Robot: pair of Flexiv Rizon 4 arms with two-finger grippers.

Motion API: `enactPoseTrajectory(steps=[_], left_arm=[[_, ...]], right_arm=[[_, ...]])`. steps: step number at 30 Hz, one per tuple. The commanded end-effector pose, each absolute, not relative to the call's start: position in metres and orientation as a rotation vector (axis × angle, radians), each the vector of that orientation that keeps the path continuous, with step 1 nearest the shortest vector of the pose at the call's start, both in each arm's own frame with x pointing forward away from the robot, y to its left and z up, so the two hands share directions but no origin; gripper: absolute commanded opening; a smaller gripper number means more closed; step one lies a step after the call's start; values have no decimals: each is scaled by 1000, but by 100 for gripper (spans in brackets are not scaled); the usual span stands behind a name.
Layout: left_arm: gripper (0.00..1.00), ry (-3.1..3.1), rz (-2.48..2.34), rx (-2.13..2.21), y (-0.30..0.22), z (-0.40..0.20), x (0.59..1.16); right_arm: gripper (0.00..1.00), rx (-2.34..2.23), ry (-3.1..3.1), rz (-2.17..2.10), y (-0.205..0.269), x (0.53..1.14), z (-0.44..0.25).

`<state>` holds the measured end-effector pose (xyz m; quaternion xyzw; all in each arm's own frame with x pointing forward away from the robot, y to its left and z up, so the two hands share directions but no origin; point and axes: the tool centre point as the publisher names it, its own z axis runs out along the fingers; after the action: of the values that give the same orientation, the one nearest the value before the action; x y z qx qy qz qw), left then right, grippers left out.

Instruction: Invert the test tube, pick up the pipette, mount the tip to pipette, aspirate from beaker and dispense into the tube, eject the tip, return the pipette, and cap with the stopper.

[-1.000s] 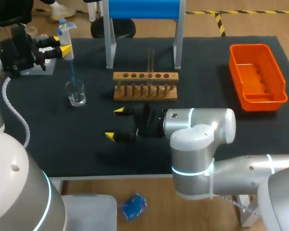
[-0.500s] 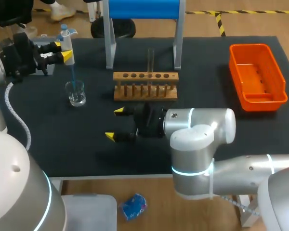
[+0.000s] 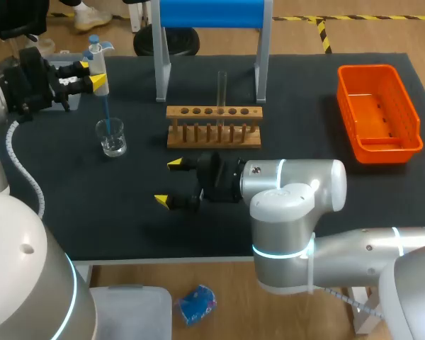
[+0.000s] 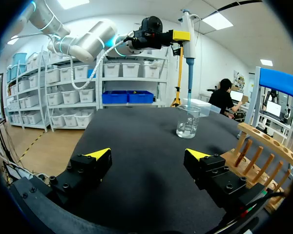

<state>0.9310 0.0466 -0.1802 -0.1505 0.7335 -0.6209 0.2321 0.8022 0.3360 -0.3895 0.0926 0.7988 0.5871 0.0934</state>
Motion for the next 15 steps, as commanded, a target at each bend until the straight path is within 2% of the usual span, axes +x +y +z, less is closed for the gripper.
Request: enactPoseTrajectory(steps=[1,15], left_arm=[[0,2012,-1705,-414,46,-181,931],[0,1967,-1708,-394,51,-193,935]], right_arm=[[100,276,2370,1740,336,802,-390],[100,276,2370,1740,336,802,-390]])
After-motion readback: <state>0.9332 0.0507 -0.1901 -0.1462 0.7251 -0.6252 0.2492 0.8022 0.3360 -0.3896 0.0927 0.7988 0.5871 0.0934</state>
